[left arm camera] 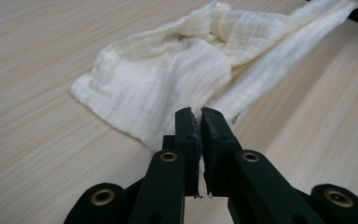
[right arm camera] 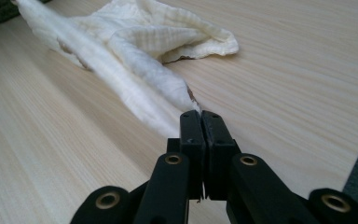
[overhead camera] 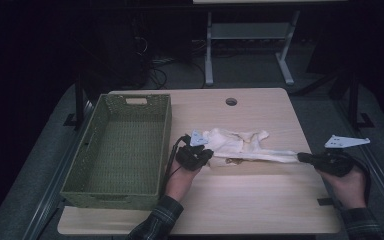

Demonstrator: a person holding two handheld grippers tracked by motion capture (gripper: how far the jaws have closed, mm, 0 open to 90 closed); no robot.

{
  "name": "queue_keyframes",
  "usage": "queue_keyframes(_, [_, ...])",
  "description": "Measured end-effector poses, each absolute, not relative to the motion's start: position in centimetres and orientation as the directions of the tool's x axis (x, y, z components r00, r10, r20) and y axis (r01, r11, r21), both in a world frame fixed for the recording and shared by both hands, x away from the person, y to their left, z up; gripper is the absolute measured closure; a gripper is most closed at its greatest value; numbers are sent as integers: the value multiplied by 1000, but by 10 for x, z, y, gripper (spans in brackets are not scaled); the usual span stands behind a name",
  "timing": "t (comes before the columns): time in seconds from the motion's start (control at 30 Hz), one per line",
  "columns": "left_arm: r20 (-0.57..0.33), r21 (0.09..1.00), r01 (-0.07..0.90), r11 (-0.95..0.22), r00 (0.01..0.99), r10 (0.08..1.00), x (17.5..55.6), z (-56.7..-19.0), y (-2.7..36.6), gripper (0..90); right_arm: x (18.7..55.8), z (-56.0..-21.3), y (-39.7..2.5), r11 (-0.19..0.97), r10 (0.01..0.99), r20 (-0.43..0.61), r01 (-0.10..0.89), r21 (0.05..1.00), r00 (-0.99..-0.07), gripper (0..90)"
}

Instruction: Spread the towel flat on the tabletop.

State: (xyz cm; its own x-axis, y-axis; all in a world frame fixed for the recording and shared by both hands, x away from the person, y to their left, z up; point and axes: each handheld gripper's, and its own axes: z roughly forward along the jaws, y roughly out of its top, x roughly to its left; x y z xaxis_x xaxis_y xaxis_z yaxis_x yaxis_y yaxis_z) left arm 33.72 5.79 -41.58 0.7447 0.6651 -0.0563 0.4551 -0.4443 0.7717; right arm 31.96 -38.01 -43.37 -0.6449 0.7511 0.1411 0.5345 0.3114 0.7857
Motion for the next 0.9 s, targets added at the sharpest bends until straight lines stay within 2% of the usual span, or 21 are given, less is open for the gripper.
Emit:
queue_keyframes(0.3, [-73, 761, 449, -468, 776, 626, 306, -410, 59, 851, 300, -436, -374, 353, 727, 148, 550, 757, -671, 878])
queue_keyframes(0.73, [-115, 693, 512, -508, 774, 623, 273, -424, 62, 843, 268, -451, -368, 420, 693, 178, 592, 688, -699, 875])
queue_keyframes(0.8, [-114, 689, 514, -511, 773, 624, 272, -426, 60, 801, 264, -454, -366, 433, 690, 171, 590, 681, -703, 863])
queue_keyframes(0.9, [-110, 693, 508, -511, 776, 621, 272, -427, 57, 688, 264, -450, -366, 433, 687, 164, 580, 690, -708, 760])
